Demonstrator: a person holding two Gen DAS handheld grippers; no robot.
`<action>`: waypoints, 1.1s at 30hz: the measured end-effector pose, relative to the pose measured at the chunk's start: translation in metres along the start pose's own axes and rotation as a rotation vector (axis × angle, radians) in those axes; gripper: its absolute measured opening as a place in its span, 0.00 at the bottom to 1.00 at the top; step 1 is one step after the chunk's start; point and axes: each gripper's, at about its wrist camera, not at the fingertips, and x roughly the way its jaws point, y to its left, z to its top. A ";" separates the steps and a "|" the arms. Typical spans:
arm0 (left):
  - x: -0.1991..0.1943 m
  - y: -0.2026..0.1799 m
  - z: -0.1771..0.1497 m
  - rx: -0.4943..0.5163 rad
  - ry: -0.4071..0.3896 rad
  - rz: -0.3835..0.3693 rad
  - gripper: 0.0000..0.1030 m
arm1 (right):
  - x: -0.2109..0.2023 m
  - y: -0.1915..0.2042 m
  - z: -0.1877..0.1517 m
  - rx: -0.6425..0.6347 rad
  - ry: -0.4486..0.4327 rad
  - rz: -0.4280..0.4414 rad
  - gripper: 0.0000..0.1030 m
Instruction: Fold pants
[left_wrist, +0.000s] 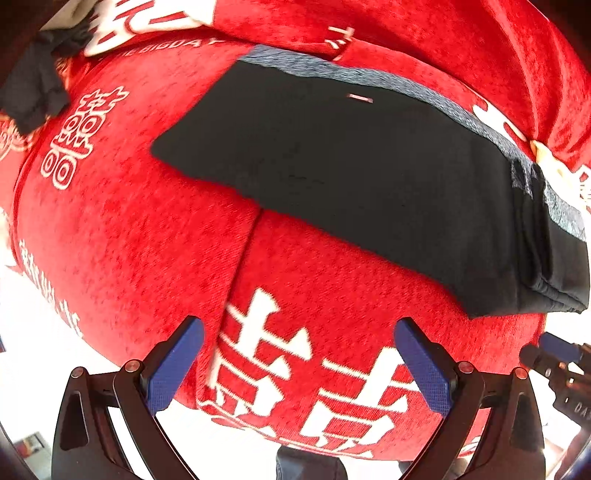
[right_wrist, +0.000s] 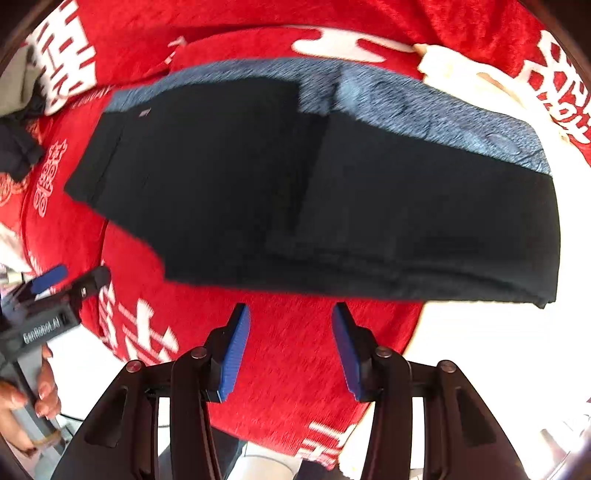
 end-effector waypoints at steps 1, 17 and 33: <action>-0.001 0.005 -0.001 -0.011 0.000 -0.010 1.00 | -0.001 0.003 -0.003 0.000 0.010 0.002 0.51; -0.001 0.049 -0.002 -0.067 0.007 -0.025 1.00 | -0.009 0.048 0.003 -0.050 0.033 0.019 0.57; 0.016 0.083 0.064 -0.071 -0.023 -0.001 1.00 | 0.005 0.044 0.013 0.041 0.016 0.028 0.58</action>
